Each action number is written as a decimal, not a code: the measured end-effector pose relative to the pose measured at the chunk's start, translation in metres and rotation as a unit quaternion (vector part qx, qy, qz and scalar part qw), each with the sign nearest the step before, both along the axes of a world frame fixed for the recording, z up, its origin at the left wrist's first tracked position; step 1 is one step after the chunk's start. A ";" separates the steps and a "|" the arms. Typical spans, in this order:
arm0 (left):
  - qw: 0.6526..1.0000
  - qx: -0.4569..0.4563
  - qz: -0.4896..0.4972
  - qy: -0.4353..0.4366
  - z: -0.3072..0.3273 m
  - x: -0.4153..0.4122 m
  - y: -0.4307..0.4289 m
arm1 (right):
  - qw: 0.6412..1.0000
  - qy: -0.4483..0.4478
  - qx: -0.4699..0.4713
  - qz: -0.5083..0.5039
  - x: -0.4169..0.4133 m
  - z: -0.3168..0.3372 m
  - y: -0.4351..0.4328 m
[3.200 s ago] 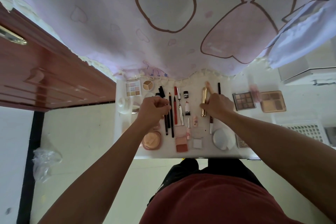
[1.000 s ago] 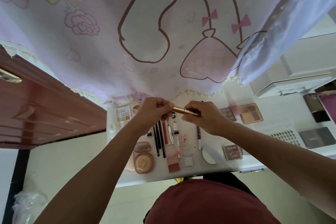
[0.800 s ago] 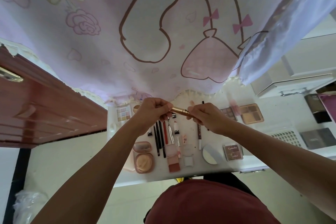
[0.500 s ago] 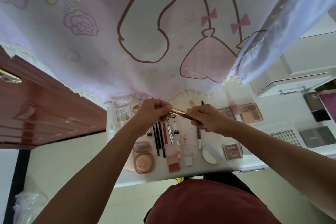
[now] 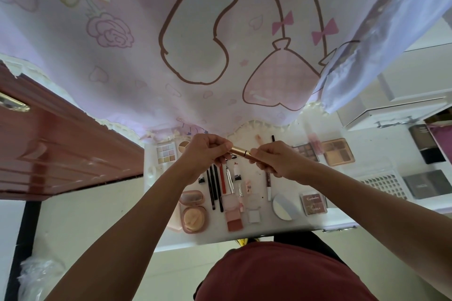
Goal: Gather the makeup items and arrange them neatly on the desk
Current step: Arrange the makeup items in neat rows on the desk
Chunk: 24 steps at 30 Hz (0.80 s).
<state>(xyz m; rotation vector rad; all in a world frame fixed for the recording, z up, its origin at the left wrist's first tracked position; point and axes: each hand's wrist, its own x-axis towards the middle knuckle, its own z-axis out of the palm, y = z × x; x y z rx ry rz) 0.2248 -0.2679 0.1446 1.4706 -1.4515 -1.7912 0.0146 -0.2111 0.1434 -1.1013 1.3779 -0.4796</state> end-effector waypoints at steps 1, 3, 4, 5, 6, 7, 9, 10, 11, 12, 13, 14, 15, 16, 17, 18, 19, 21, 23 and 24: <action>1.000 -0.001 0.000 -0.001 -0.001 0.000 0.000 | 1.000 0.013 -0.004 0.005 0.000 0.000 0.000; 1.000 -0.002 -0.001 -0.004 -0.002 0.000 0.000 | 1.000 0.019 -0.011 0.009 0.001 -0.002 0.000; 1.000 -0.002 -0.002 -0.005 -0.002 0.000 0.000 | 1.000 0.012 -0.007 0.007 0.001 -0.003 -0.001; 1.000 -0.002 -0.003 -0.006 -0.002 0.000 0.000 | 1.000 0.004 0.000 0.003 0.001 -0.003 0.000; 1.000 -0.002 -0.003 -0.006 -0.001 0.000 0.000 | 1.000 -0.006 0.010 0.001 0.001 -0.002 0.000; 1.000 -0.001 -0.003 -0.004 -0.001 0.000 -0.001 | 1.000 -0.018 0.020 -0.001 0.002 -0.001 0.000; 1.000 0.000 -0.003 -0.002 -0.001 0.001 -0.001 | 0.999 -0.030 0.031 -0.002 0.002 0.001 -0.001; 1.000 0.000 -0.003 -0.002 -0.001 0.001 -0.001 | 0.999 -0.025 0.029 0.001 0.002 0.001 -0.001; 1.000 0.001 -0.004 -0.003 -0.001 0.001 0.000 | 1.000 -0.012 0.024 0.007 0.002 0.001 -0.001; 1.000 0.002 -0.004 -0.004 -0.001 0.002 0.000 | 1.000 0.004 0.018 0.013 0.002 0.001 -0.001; 1.000 0.002 -0.004 -0.004 -0.002 0.002 0.000 | 1.000 0.016 0.013 0.018 0.002 0.000 -0.001; 1.000 0.003 -0.003 -0.004 -0.002 0.002 0.001 | 1.000 0.020 0.008 0.020 0.003 -0.001 -0.001; 1.000 0.004 -0.003 -0.004 -0.002 0.002 0.001 | 1.000 0.014 0.006 0.018 0.003 -0.001 -0.001; 1.000 0.003 -0.004 -0.005 -0.002 0.002 0.001 | 1.000 0.004 0.006 0.012 0.004 -0.001 -0.001; 1.000 0.002 -0.005 -0.006 -0.002 0.002 0.001 | 1.000 -0.005 0.009 0.006 0.003 -0.001 -0.001; 1.000 0.001 -0.007 -0.007 -0.002 0.001 0.001 | 1.000 -0.010 0.013 0.003 0.003 0.000 0.000; 1.000 0.001 -0.008 -0.009 -0.001 0.001 0.001 | 1.000 -0.013 0.017 0.002 0.003 0.000 0.000; 1.000 0.001 -0.010 -0.011 -0.001 0.001 0.001 | 1.000 -0.015 0.020 0.006 0.004 0.000 0.000; 1.000 0.002 -0.010 -0.012 -0.001 0.000 0.002 | 1.000 -0.003 0.015 0.014 0.003 0.000 0.001; 1.000 0.003 -0.010 -0.013 -0.001 -0.001 0.002 | 1.000 0.009 0.011 0.020 0.002 0.000 0.002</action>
